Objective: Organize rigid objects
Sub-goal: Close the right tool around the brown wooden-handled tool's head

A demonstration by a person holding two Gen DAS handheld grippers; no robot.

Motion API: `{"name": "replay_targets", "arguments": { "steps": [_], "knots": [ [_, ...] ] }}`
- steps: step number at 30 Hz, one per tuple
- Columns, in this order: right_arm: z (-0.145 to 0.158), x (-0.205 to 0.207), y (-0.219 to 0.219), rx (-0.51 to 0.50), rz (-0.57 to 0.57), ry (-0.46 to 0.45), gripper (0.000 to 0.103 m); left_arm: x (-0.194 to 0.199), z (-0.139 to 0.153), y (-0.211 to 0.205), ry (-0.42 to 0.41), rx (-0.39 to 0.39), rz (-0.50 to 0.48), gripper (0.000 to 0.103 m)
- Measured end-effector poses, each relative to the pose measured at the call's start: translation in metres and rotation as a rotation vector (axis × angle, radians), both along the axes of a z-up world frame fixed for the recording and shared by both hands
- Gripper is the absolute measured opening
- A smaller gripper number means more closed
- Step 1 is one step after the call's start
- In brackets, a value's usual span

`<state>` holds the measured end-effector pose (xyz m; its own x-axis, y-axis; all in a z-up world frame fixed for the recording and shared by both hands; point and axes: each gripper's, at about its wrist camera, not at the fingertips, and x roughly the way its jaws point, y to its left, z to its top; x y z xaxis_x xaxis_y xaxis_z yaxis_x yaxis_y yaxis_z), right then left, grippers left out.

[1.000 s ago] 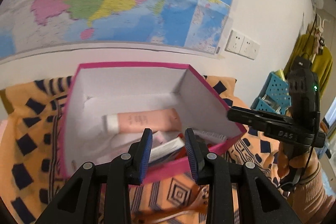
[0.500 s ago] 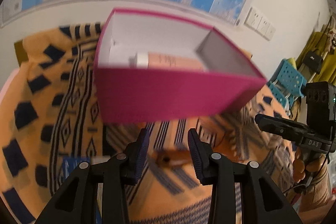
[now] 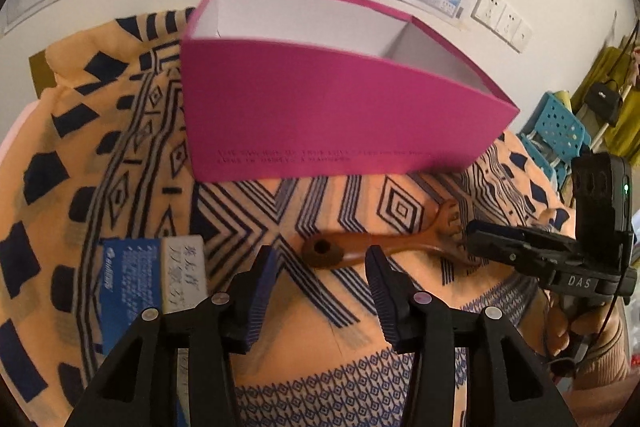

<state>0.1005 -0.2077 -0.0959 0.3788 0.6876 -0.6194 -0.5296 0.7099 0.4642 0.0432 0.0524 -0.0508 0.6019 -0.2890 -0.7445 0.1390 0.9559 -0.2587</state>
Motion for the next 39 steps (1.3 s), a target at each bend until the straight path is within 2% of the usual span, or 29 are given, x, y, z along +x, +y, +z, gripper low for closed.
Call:
{"name": "replay_targets", "arguments": {
  "steps": [6, 16, 19, 28, 39],
  "knots": [
    [-0.001, 0.000, 0.002, 0.008, -0.013, -0.004, 0.048, 0.003, -0.008, -0.006, 0.027, -0.013, -0.022, 0.047],
    [-0.002, 0.001, 0.012, 0.017, -0.002, -0.011, 0.048, 0.012, -0.010, -0.022, 0.030, 0.023, -0.063, 0.048],
    [-0.001, 0.002, 0.013, 0.018, -0.004, -0.012, 0.049, 0.013, -0.011, -0.026, 0.035, 0.030, -0.076, 0.052],
    [-0.002, 0.002, 0.011, 0.028, -0.007, -0.009, 0.048, 0.019, -0.011, -0.026, 0.038, 0.033, -0.068, 0.054],
    [-0.001, 0.004, 0.002, 0.026, -0.034, 0.002, 0.036, 0.019, -0.009, -0.031, 0.037, 0.025, -0.075, 0.056]
  ]
}}
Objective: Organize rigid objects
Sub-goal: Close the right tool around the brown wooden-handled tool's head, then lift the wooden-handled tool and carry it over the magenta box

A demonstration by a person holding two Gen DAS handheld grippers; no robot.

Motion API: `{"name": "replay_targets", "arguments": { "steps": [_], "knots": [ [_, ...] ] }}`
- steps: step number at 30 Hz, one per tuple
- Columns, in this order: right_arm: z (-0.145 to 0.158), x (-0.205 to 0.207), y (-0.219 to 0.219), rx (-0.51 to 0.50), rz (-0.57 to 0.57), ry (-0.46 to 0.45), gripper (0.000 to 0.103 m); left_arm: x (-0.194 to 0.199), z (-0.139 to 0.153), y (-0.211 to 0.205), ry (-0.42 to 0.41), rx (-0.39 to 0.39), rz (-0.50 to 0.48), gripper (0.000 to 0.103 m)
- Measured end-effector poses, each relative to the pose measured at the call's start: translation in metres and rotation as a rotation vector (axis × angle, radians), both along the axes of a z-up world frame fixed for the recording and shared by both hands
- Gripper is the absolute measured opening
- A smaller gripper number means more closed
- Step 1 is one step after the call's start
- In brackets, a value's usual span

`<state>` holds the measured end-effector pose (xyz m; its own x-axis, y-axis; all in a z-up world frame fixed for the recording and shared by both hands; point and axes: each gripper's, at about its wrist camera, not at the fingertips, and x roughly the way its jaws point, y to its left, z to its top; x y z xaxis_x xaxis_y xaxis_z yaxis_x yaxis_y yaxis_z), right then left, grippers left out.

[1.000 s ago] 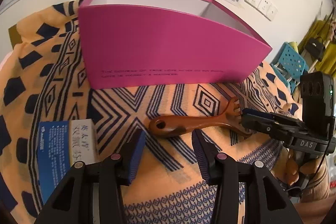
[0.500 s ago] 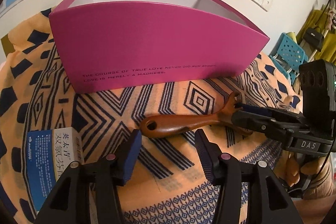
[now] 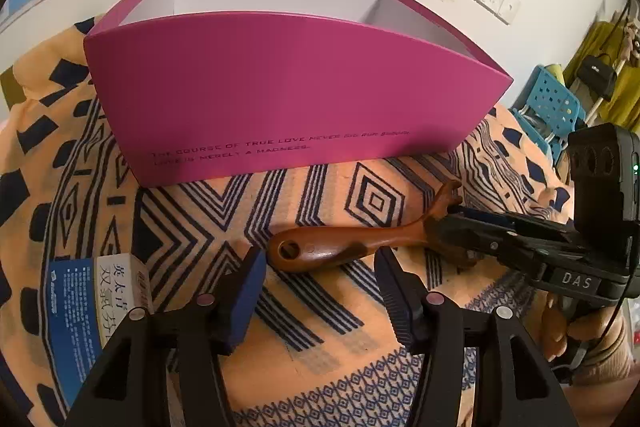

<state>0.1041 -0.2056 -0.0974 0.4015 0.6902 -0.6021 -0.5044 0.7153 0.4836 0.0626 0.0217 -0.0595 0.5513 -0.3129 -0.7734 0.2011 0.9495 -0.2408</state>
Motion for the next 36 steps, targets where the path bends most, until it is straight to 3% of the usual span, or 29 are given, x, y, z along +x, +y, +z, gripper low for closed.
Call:
{"name": "replay_targets", "arguments": {
  "steps": [36],
  "knots": [
    [0.021, -0.014, -0.012, 0.022, -0.002, -0.061, 0.034, -0.017, 0.019, -0.007, -0.034, -0.031, 0.003, 0.056]
  ]
}}
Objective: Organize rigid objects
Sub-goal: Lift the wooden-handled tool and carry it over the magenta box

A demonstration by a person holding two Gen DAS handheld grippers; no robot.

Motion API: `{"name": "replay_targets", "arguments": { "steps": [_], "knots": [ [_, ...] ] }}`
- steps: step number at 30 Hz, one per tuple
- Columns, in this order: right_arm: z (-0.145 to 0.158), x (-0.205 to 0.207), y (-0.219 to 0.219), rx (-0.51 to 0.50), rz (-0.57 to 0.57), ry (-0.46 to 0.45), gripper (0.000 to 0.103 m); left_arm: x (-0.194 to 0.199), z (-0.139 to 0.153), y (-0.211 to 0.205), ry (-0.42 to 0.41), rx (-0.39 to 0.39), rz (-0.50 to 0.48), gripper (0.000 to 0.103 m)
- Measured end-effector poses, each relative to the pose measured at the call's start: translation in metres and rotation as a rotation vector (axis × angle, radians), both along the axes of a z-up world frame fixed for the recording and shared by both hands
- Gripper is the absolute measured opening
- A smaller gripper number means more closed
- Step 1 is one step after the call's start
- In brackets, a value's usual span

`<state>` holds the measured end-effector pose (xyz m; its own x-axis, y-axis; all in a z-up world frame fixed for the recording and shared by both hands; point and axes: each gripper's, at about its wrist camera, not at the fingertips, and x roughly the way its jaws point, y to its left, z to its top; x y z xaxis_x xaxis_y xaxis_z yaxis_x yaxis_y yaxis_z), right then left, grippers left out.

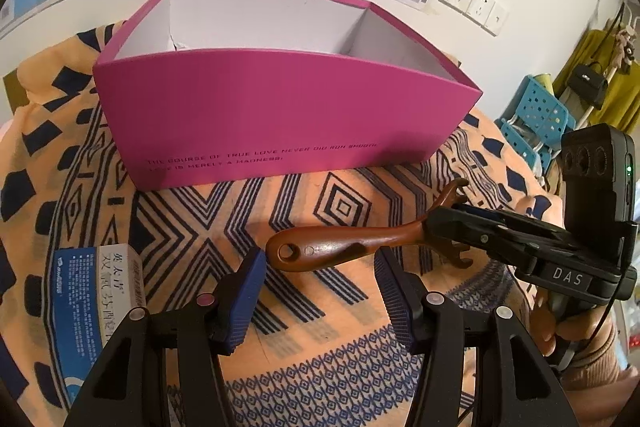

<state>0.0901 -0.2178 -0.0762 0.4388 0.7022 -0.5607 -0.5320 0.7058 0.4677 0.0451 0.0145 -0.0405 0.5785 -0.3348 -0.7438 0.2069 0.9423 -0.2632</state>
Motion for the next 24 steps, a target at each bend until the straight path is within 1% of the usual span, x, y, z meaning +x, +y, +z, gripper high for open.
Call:
{"name": "replay_targets", "arguments": {
  "steps": [8, 24],
  "knots": [
    [0.009, -0.002, -0.002, 0.007, 0.002, -0.020, 0.034, -0.006, 0.011, 0.000, -0.025, 0.000, -0.001, 0.056],
    [0.038, -0.007, -0.004, 0.003, 0.000, -0.112, 0.034, -0.009, 0.039, -0.003, -0.090, -0.001, 0.006, 0.056]
  ]
}}
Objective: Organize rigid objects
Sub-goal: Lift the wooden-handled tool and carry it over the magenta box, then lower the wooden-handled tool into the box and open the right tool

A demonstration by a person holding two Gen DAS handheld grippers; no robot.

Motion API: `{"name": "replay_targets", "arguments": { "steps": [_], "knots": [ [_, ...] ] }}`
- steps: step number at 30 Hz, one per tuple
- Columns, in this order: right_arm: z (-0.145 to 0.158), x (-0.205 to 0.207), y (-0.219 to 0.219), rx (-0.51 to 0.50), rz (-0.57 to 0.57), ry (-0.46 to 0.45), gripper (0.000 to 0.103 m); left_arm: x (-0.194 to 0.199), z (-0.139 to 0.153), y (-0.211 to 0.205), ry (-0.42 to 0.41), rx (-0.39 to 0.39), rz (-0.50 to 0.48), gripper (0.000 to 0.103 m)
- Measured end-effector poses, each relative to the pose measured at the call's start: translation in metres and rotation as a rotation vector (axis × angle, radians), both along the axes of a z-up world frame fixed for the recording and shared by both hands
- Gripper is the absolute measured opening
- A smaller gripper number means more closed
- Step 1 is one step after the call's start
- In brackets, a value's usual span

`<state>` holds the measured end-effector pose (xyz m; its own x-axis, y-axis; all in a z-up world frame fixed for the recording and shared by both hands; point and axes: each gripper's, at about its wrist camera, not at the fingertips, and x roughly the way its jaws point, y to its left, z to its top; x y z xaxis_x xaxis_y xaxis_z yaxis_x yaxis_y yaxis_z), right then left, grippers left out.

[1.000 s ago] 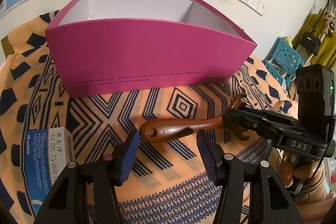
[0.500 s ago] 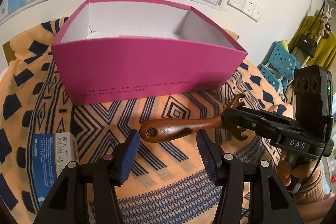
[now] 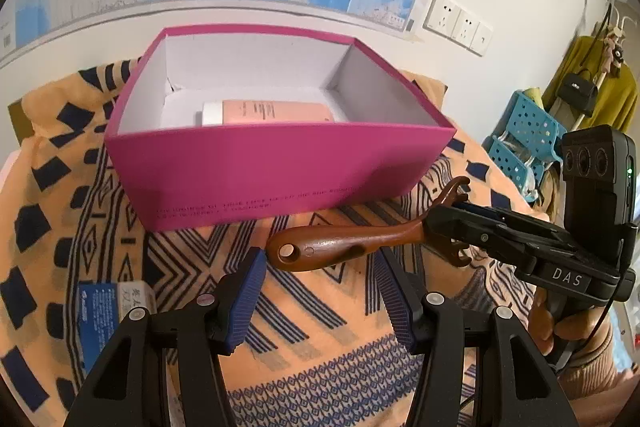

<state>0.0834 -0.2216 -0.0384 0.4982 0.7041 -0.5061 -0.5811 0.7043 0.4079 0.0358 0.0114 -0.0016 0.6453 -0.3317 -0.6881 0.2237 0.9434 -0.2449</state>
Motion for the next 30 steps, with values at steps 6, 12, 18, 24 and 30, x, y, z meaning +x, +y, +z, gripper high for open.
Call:
{"name": "replay_targets", "arguments": {
  "steps": [6, 12, 18, 24, 30],
  "knots": [
    [0.013, 0.002, 0.000, -0.002, 0.001, -0.040, 0.034, 0.002, 0.012, -0.001, -0.031, 0.004, 0.004, 0.056],
    [0.028, 0.006, 0.000, 0.002, 0.002, -0.084, 0.034, 0.006, 0.022, -0.002, -0.059, 0.006, 0.004, 0.056],
    [0.038, 0.008, 0.001, 0.005, 0.004, -0.113, 0.034, 0.009, 0.029, -0.003, -0.080, 0.011, 0.009, 0.057],
    [0.042, 0.011, 0.000, 0.012, 0.004, -0.123, 0.034, 0.011, 0.033, -0.004, -0.091, 0.011, 0.013, 0.057],
    [0.048, 0.015, 0.000, 0.014, 0.007, -0.133, 0.034, 0.017, 0.036, -0.006, -0.100, 0.015, 0.010, 0.056]
  ]
}}
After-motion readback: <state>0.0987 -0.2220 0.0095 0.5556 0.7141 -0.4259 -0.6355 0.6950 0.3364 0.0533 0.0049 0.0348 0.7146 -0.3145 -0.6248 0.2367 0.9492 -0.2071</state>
